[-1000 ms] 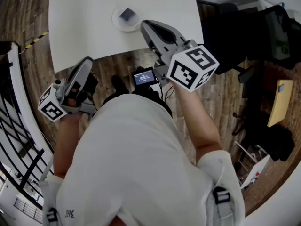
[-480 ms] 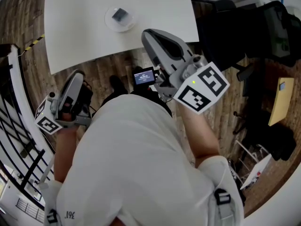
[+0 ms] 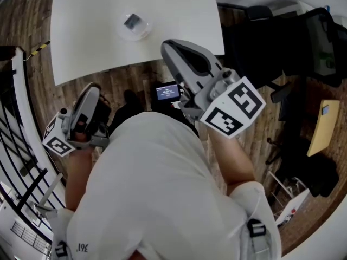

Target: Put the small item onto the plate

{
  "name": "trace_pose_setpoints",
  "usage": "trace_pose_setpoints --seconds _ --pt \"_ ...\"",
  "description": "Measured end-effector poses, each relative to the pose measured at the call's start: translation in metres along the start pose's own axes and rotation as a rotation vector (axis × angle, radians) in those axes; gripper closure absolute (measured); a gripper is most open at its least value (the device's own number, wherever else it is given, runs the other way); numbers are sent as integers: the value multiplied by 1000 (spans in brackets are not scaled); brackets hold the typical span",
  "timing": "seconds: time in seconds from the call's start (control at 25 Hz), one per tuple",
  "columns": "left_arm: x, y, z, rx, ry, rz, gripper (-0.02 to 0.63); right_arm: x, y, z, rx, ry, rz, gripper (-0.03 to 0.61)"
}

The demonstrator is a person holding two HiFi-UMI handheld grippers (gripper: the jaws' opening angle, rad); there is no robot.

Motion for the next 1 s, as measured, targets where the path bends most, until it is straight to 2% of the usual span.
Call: trace_pose_setpoints --seconds 0.28,0.48,0.6,0.8,1.0 --pt "-3 1 -2 7 0 -18 609 -11 -3 -11 -29 59 62 577" --pt "-12 -13 4 4 23 -44 609 -10 -4 -31 -16 70 98 577" --pt "-22 -33 13 -9 68 -66 609 -2 0 -51 8 78 111 577" --pt "-29 -68 34 -6 199 -128 609 17 5 -92 46 61 112 577" --pt "-27 -110 54 24 218 -152 609 39 4 -140 97 23 97 577"
Point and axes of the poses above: the fingertips, and each gripper's own axes: y forward along the fingers, z to its right, x out of its underside, the point moved 5 cm from there along -y, backward along the fingers, and after that the axes turned 1 degree about -z, right-handed, at the moved point
